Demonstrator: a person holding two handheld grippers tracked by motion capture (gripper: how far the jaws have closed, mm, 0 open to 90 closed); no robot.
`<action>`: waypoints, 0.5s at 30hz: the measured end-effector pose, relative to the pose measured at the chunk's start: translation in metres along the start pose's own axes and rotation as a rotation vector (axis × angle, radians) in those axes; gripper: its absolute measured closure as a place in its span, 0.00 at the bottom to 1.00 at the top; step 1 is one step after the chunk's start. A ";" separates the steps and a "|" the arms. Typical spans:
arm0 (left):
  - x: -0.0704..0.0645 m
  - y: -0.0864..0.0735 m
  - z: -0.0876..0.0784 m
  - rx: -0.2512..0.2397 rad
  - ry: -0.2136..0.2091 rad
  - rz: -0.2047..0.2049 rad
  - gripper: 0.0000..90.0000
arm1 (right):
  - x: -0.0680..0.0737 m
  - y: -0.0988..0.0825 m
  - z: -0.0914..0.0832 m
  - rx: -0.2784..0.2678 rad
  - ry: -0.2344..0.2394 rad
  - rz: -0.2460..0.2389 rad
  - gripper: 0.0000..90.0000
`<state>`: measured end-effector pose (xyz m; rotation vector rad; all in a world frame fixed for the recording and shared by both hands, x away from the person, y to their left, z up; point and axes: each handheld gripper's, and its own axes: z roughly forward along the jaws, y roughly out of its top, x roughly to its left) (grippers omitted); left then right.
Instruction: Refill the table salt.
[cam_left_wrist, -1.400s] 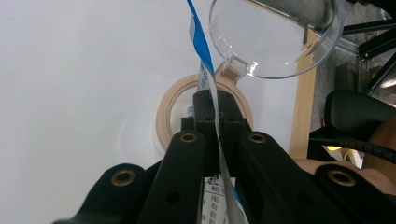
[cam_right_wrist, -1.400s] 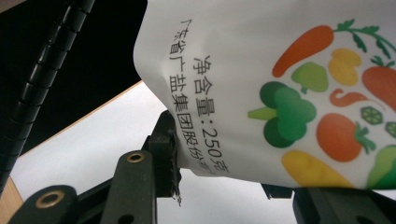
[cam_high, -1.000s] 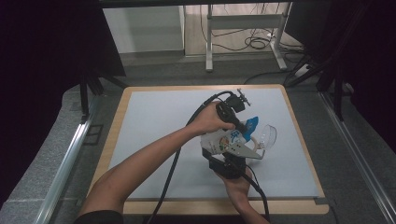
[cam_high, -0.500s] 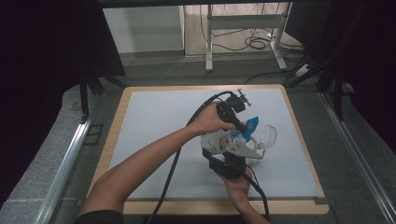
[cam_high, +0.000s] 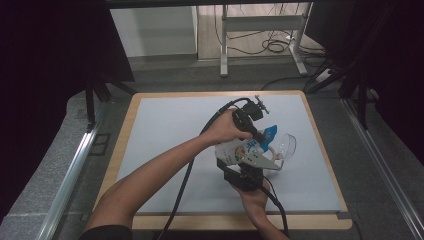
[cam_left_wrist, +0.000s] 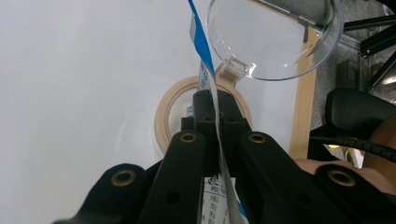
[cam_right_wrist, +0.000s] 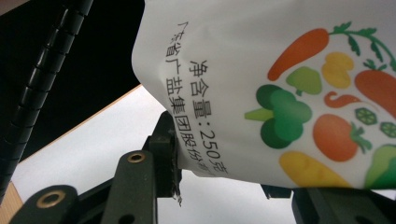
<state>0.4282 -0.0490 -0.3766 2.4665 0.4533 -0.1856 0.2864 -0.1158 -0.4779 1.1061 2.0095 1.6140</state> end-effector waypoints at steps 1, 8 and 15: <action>0.000 0.000 0.000 0.002 0.001 0.000 1.00 | 0.000 0.000 0.000 -0.001 -0.002 -0.002 0.63; -0.001 0.002 -0.001 0.002 0.002 -0.002 1.00 | 0.001 0.001 0.000 -0.007 -0.010 0.005 0.63; -0.002 0.003 0.000 0.000 0.003 0.000 1.00 | 0.000 0.001 0.000 -0.013 -0.015 0.008 0.63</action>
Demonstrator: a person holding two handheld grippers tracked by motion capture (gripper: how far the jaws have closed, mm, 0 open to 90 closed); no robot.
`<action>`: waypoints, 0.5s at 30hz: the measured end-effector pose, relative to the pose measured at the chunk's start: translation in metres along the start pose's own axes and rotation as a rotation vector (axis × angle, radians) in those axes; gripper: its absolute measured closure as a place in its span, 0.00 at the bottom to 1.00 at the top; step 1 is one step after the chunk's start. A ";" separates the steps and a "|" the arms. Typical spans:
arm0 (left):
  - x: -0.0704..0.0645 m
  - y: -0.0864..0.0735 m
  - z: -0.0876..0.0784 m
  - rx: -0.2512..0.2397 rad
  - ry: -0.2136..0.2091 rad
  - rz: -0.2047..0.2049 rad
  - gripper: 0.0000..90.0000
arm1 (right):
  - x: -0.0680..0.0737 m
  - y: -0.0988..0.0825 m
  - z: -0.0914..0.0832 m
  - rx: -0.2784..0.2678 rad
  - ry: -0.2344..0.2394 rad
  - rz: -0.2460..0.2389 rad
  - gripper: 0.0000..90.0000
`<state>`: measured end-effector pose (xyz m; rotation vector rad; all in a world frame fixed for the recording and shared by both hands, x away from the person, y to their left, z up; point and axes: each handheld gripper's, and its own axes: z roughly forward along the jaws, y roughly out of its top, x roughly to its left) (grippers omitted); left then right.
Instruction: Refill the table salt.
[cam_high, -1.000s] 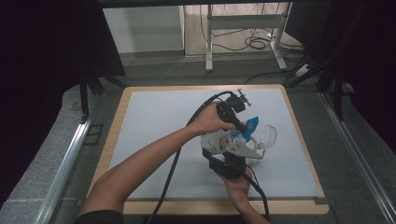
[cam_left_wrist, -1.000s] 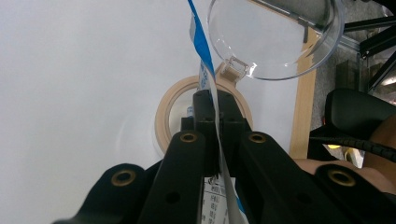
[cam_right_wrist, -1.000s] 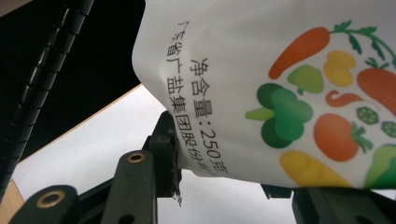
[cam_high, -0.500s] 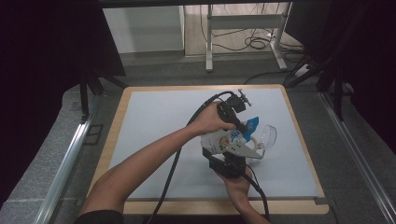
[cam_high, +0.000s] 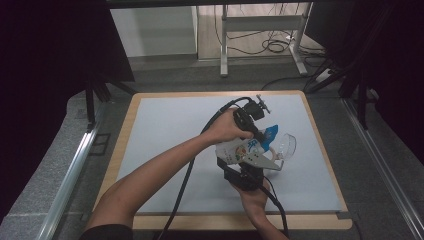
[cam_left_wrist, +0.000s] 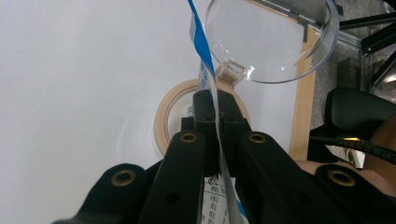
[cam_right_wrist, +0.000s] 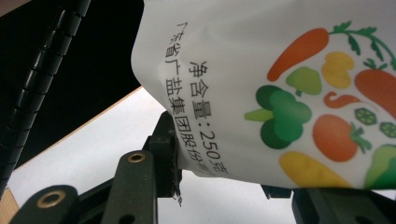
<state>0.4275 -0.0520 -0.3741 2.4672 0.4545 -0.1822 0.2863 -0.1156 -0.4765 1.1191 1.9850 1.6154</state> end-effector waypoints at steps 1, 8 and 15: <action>0.000 0.000 0.000 0.000 0.000 0.001 1.00 | 0.000 0.000 0.000 -0.001 0.000 0.000 0.63; 0.000 0.000 -0.001 0.000 0.003 0.006 1.00 | 0.001 0.000 0.000 -0.007 0.000 0.009 0.63; 0.000 0.000 0.000 0.002 0.006 0.004 1.00 | 0.000 0.000 0.001 -0.006 -0.001 0.010 0.64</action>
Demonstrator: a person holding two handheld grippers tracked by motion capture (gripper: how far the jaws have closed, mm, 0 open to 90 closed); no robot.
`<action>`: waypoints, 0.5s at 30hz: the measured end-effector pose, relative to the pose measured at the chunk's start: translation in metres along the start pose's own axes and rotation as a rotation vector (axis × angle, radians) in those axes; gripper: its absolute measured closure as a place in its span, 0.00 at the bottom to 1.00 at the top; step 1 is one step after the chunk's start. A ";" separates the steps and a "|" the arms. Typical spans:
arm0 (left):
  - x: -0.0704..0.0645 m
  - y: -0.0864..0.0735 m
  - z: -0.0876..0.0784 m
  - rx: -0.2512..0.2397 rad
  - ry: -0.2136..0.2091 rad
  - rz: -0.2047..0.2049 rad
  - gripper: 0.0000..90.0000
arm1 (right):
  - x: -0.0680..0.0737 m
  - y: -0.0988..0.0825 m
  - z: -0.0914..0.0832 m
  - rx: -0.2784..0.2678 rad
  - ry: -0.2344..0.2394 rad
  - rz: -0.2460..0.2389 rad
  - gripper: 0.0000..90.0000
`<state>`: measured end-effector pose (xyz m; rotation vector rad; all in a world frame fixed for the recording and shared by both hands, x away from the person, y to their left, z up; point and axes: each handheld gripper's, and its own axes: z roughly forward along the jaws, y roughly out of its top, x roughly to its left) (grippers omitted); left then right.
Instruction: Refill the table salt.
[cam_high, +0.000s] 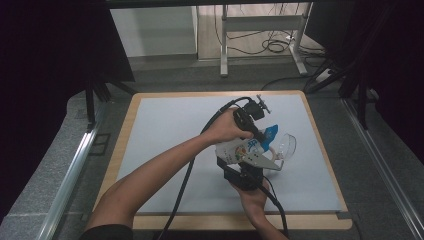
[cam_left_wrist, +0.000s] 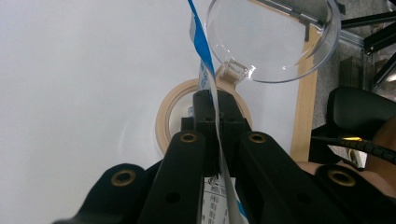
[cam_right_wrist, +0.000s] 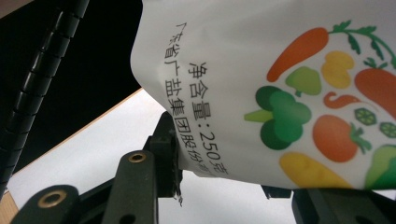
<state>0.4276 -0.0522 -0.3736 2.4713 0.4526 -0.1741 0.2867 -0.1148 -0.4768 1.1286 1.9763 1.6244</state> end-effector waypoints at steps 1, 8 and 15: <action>0.000 0.000 0.000 0.001 0.001 -0.001 1.00 | 0.000 0.000 0.000 -0.001 0.000 0.001 0.64; -0.002 0.003 0.000 0.004 0.005 0.003 1.00 | 0.000 0.001 -0.001 -0.007 0.000 0.009 0.64; -0.003 0.006 -0.001 0.017 0.012 0.013 1.00 | -0.002 0.003 -0.002 -0.011 0.005 0.021 0.64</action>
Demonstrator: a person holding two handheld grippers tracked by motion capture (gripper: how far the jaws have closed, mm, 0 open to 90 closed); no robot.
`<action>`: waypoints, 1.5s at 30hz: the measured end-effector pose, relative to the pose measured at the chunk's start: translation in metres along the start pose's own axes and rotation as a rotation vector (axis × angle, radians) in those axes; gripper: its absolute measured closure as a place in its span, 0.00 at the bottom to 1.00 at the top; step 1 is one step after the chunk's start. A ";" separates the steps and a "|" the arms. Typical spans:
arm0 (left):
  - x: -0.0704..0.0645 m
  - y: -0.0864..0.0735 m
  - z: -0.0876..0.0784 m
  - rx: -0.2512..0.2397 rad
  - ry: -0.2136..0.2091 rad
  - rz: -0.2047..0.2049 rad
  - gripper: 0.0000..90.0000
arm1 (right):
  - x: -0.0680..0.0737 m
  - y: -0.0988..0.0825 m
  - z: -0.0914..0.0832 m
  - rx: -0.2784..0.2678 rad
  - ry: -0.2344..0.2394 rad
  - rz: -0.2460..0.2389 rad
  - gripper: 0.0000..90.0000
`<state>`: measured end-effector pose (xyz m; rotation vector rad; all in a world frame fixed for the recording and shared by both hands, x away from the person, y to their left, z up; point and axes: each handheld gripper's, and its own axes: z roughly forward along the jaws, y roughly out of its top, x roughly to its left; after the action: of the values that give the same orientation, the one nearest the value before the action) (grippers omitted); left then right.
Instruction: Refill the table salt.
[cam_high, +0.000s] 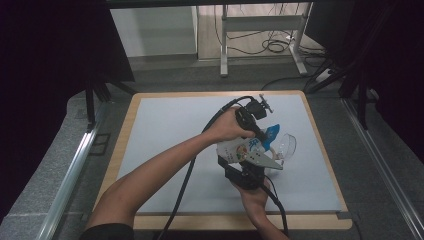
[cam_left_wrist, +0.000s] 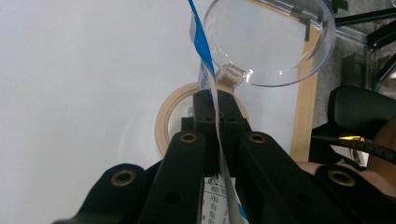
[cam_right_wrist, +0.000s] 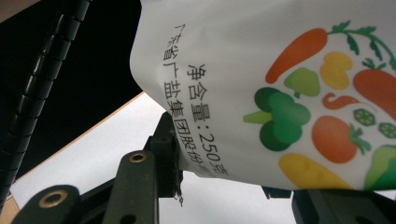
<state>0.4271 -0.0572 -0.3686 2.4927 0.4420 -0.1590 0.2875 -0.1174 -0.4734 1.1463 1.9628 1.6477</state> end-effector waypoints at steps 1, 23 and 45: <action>0.000 0.001 0.000 0.002 0.001 0.001 1.00 | 0.000 0.000 0.000 -0.003 0.001 0.003 0.64; 0.000 -0.001 0.000 0.000 0.001 -0.002 1.00 | 0.000 0.000 0.001 -0.008 0.001 0.002 0.64; 0.001 -0.002 0.001 0.004 -0.004 -0.002 1.00 | 0.001 -0.002 0.002 -0.013 -0.002 0.006 0.64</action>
<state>0.4272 -0.0564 -0.3703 2.4954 0.4430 -0.1652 0.2878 -0.1150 -0.4753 1.1502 1.9468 1.6593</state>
